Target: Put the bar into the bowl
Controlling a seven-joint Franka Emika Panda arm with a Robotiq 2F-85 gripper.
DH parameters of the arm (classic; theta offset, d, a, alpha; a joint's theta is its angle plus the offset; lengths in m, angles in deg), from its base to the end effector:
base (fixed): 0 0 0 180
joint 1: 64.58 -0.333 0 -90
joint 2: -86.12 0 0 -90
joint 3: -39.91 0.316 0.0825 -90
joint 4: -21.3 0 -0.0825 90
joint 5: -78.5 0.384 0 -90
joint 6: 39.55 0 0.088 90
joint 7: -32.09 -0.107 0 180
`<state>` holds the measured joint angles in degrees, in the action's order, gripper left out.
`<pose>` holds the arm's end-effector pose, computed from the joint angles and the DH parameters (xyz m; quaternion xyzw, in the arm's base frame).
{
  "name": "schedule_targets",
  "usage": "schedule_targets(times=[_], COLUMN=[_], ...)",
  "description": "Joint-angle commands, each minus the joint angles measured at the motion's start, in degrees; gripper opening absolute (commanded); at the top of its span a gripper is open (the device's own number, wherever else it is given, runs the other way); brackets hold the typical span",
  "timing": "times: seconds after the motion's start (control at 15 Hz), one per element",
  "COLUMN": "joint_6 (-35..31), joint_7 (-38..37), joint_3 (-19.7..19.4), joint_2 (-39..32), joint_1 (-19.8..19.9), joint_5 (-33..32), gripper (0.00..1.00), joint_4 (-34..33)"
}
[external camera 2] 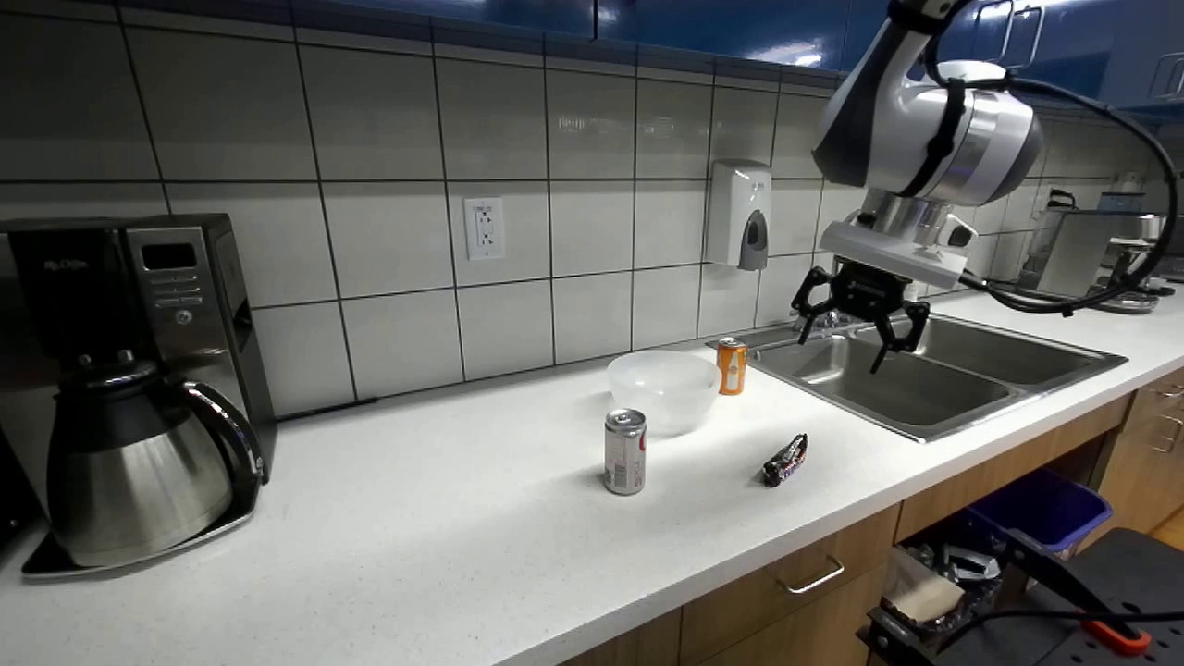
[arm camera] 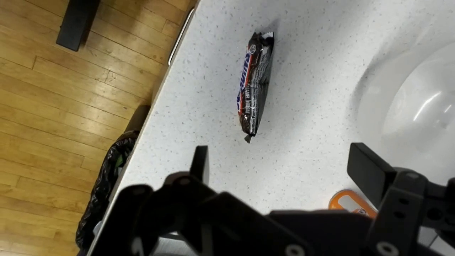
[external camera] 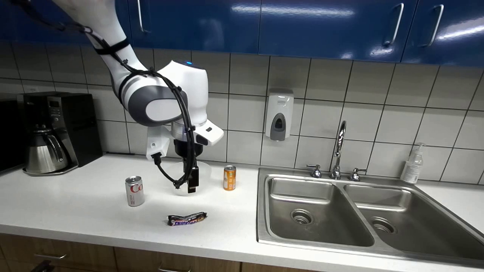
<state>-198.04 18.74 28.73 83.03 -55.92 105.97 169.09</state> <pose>0.4217 -0.1738 0.2527 -0.8682 0.4822 -0.0714 0.0927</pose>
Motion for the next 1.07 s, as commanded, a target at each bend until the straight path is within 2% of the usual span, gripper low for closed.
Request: schedule_targets(times=[0.0,0.4,0.47,1.0], joint_6=[1.13,1.42,1.44,0.82], joint_7=[1.25,0.92,0.12,-0.68], joint_3=[0.39,1.14,2.35,3.96], joint_2=[-6.81,-15.22,-16.18,-23.77], joint_1=[0.41,0.83,2.11,2.62], joint_5=[2.67,3.31,2.26,1.05], gripper=[1.0,1.0,1.0,1.0], joint_4=[-6.07,-11.65,-12.36,-17.43])
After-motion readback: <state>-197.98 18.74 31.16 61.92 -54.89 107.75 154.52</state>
